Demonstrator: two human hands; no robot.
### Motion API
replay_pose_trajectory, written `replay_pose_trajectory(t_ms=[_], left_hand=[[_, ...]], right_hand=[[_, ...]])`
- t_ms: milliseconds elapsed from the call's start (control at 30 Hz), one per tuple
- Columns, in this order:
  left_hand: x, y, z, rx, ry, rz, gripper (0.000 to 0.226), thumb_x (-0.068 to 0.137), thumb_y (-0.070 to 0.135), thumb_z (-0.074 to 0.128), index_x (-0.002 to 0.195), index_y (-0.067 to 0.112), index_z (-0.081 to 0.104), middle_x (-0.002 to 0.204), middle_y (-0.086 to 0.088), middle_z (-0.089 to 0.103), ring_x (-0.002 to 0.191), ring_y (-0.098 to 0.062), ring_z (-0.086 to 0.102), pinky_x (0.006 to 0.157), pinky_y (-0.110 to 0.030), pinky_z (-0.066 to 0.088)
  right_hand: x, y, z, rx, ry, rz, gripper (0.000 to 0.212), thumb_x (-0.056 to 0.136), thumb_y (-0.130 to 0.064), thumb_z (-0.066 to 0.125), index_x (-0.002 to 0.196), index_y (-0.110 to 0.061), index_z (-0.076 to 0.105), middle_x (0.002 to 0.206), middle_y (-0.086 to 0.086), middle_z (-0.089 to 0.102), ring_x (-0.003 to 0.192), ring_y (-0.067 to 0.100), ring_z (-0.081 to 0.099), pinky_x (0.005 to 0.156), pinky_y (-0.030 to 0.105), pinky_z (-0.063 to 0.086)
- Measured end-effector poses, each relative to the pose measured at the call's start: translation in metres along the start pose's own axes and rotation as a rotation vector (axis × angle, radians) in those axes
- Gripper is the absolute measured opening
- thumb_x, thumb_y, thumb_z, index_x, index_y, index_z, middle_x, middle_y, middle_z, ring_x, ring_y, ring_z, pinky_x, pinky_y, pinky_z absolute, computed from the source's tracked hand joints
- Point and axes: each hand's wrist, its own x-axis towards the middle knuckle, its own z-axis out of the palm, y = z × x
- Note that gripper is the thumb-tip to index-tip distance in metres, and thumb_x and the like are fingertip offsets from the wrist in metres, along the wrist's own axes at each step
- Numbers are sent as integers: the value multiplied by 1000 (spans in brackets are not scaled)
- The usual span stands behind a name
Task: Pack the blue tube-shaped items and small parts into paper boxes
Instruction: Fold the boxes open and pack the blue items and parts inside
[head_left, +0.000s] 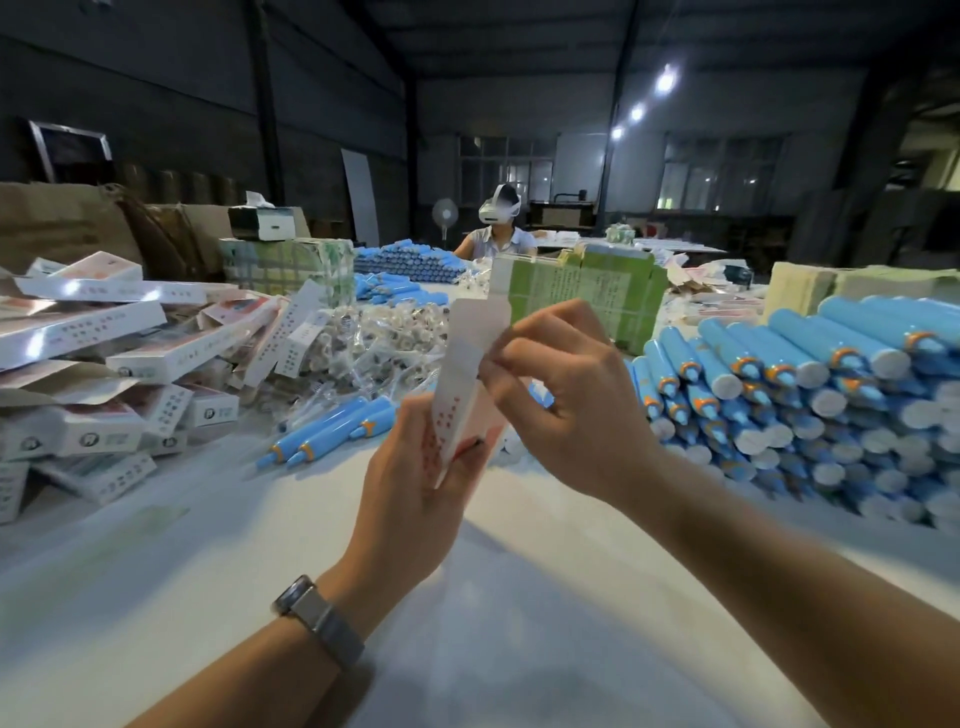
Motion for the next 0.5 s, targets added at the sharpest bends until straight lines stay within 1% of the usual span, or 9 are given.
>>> replay_pose_trajectory(t_ms=[67, 100, 167, 200, 233, 300, 333, 400, 500], left_hand=[[1, 3, 2, -40, -17, -28, 38, 83, 34, 66, 99, 59, 42, 92, 28, 61, 77, 0, 58, 61, -9, 41], [1, 5, 4, -88, -26, -61, 35, 81, 36, 66, 99, 57, 44, 91, 26, 61, 78, -1, 59, 63, -11, 44], [2, 8, 8, -278, -85, -152, 35, 81, 29, 67, 104, 49, 48, 91, 21, 63, 84, -4, 62, 77, -27, 55], [1, 10, 9, -384, -143, -176, 40, 83, 22, 66, 110, 45, 48, 94, 17, 65, 90, -8, 65, 79, -35, 57], [1, 14, 11, -470, -206, -182, 45, 86, 16, 64, 119, 41, 45, 98, 13, 67, 94, -11, 67, 78, -36, 57], [2, 21, 13, -573, -305, -194, 56, 88, 13, 62, 134, 33, 38, 106, 3, 69, 98, -13, 68, 78, -31, 57], [5, 25, 13, -587, -326, -195, 57, 90, 16, 61, 139, 32, 35, 110, 1, 68, 101, -15, 68, 80, -30, 57], [17, 31, 10, -526, -303, -164, 48, 93, 29, 55, 139, 31, 40, 116, 3, 65, 106, -18, 66, 82, -30, 57], [34, 38, 11, -378, -192, -86, 34, 94, 37, 50, 129, 37, 51, 113, 9, 66, 101, -19, 69, 73, -28, 58]], right_hand=[[-2, 3, -2, -19, -52, -11, 29, 93, -26, 57, 76, -9, 73, 97, 1, 60, 98, 26, 49, 88, 30, 40], [-2, 5, -4, 0, -71, 13, 27, 93, -27, 57, 80, -10, 74, 102, 2, 57, 101, 25, 48, 91, 28, 39], [-4, 7, -7, 78, -66, 97, 17, 88, -23, 63, 97, -14, 75, 111, 2, 52, 105, 22, 50, 93, 25, 39], [-5, 8, -8, 137, -56, 153, 21, 85, -20, 65, 106, -17, 72, 115, 1, 51, 107, 19, 52, 93, 25, 42], [-7, 9, -10, 224, -55, 217, 28, 84, -19, 66, 111, -22, 68, 118, 0, 51, 108, 17, 54, 90, 28, 47], [-9, 8, -12, 441, -62, 355, 35, 82, -17, 66, 111, -35, 61, 114, -3, 58, 97, 21, 62, 80, 38, 56], [-10, 8, -13, 524, -58, 405, 36, 81, -18, 67, 109, -39, 58, 109, -5, 62, 88, 22, 65, 74, 39, 57], [-14, 11, -18, 548, -20, 423, 37, 79, -21, 71, 106, -41, 57, 100, -12, 64, 73, 15, 64, 66, 33, 56], [-20, 13, -20, 569, 20, 438, 41, 78, -28, 76, 110, -41, 54, 100, -11, 66, 73, 15, 65, 66, 32, 57]])
